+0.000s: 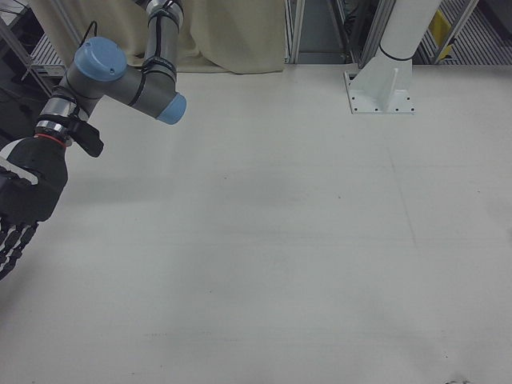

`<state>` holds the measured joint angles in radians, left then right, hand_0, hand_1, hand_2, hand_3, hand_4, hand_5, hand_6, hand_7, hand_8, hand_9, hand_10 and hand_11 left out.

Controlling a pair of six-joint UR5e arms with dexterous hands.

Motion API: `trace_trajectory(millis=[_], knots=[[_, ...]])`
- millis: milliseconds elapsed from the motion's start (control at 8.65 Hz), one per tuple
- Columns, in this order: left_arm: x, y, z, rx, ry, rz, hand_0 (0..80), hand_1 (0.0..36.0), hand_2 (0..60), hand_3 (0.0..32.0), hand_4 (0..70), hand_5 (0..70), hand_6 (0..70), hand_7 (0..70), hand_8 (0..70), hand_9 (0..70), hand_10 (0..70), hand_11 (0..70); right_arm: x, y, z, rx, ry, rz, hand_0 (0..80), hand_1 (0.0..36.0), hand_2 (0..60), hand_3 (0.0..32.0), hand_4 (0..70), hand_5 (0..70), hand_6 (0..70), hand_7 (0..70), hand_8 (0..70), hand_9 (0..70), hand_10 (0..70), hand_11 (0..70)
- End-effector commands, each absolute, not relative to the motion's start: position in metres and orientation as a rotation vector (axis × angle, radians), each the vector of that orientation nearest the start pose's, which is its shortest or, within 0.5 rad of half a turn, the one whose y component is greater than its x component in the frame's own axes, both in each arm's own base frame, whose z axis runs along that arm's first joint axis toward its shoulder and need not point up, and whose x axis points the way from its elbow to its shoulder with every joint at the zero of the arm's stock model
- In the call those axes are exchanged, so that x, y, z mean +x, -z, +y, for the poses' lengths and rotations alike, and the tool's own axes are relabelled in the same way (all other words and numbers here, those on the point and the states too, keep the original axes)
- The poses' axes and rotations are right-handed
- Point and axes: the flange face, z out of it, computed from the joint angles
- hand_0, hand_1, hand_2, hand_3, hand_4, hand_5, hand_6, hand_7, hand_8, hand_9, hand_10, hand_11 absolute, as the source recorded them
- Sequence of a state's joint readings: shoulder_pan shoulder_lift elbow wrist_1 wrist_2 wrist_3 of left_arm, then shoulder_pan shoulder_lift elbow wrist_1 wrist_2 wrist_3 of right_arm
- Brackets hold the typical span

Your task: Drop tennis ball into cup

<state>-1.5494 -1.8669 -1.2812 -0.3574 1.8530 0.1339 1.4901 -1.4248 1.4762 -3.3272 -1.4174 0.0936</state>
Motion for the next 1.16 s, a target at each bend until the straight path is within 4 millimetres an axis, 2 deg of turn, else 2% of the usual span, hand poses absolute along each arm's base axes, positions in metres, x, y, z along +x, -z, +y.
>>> trace_trajectory(millis=[0, 116, 231, 347, 463, 578, 694, 810, 925, 1041], knots=[[-0.0957, -0.6234, -0.6412, -0.091, 1.581, 2.34, 80.0, 36.0, 20.3, 0.0, 10.6, 8.4, 1.7, 31.9, 0.1, 4.9, 4.5, 10.5, 0.1052, -0.6766, -0.5474, -0.003, 2.281, 1.995, 0.0, 0.0, 0.0, 0.0, 0.0, 0.0, 0.0, 0.0, 0.0, 0.0, 0.0, 0.0], [-0.0948, -0.6253, -0.6405, -0.093, 1.585, 2.336, 80.0, 36.0, 23.0, 0.0, 10.7, 11.3, 12.0, 29.3, 1.5, 4.4, 4.5, 10.4, 0.1052, -0.6759, -0.5475, -0.002, 2.28, 1.997, 0.0, 0.0, 0.0, 0.0, 0.0, 0.0, 0.0, 0.0, 0.0, 0.0, 0.0, 0.0], [-0.0938, -0.6245, -0.6407, -0.095, 1.583, 2.337, 80.0, 36.0, 21.8, 0.0, 10.9, 9.7, 7.5, 30.7, 1.1, 4.7, 4.4, 10.3, 0.1052, -0.6752, -0.5477, -0.002, 2.278, 1.998, 0.0, 0.0, 0.0, 0.0, 0.0, 0.0, 0.0, 0.0, 0.0, 0.0, 0.0, 0.0], [-0.0957, -0.6235, -0.6411, -0.091, 1.583, 2.339, 80.0, 36.0, 23.9, 0.0, 11.0, 12.0, 15.9, 28.4, 2.2, 4.2, 4.5, 10.3, 0.1044, -0.6752, -0.5478, -0.001, 2.279, 1.999, 0.0, 0.0, 0.0, 0.0, 0.0, 0.0, 0.0, 0.0, 0.0, 0.0, 0.0, 0.0], [-0.0957, -0.6251, -0.641, -0.092, 1.586, 2.337, 80.0, 36.0, 20.4, 0.0, 11.1, 8.7, 2.6, 31.9, 0.2, 4.9, 4.6, 10.5, 0.1052, -0.6752, -0.5477, -0.002, 2.278, 1.998, 0.0, 0.0, 0.0, 0.0, 0.0, 0.0, 0.0, 0.0, 0.0, 0.0, 0.0, 0.0], [-0.0977, -0.6222, -0.6409, -0.087, 1.582, 2.342, 80.0, 36.0, 22.1, 0.0, 11.2, 9.7, 7.5, 30.9, 1.1, 4.7, 4.5, 10.4, 0.1044, -0.6774, -0.5474, 0.0, 2.283, 1.993, 0.0, 0.0, 0.0, 0.0, 0.0, 0.0, 0.0, 0.0, 0.0, 0.0, 0.0, 0.0], [-0.0958, -0.6198, -0.6414, -0.09, 1.575, 2.344, 80.0, 36.0, 24.0, 0.0, 11.1, 12.2, 18.2, 28.4, 2.9, 4.2, 4.4, 10.3, 0.1044, -0.6745, -0.548, 0.0, 2.278, 2.001, 0.0, 0.0, 0.0, 0.0, 0.0, 0.0, 0.0, 0.0, 0.0, 0.0, 0.0, 0.0], [-0.0967, -0.6205, -0.6412, -0.088, 1.578, 2.344, 80.0, 36.0, 22.9, 0.0, 10.7, 9.9, 6.2, 30.7, 0.5, 4.7, 4.5, 10.4, 0.1044, -0.6759, -0.5477, -0.001, 2.281, 1.997, 0.0, 0.0, 0.0, 0.0, 0.0, 0.0, 0.0, 0.0, 0.0, 0.0, 0.0, 0.0], [-0.0957, -0.6205, -0.6414, -0.09, 1.577, 2.343, 80.0, 36.0, 24.2, 0.0, 10.7, 11.1, 12.5, 30.3, 2.0, 4.6, 4.7, 10.7, 0.1052, -0.6752, -0.5477, -0.002, 2.278, 1.998, 0.0, 0.0, 0.0, 0.0, 0.0, 0.0, 0.0, 0.0, 0.0, 0.0, 0.0, 0.0], [-0.0957, -0.6198, -0.6414, -0.09, 1.575, 2.344, 80.0, 36.0, 24.4, 0.0, 10.4, 9.8, 6.7, 31.9, 1.0, 4.9, 4.7, 10.8, 0.1044, -0.6752, -0.5478, -0.001, 2.279, 1.999, 0.0, 0.0, 0.0, 0.0, 0.0, 0.0, 0.0, 0.0, 0.0, 0.0, 0.0, 0.0]])
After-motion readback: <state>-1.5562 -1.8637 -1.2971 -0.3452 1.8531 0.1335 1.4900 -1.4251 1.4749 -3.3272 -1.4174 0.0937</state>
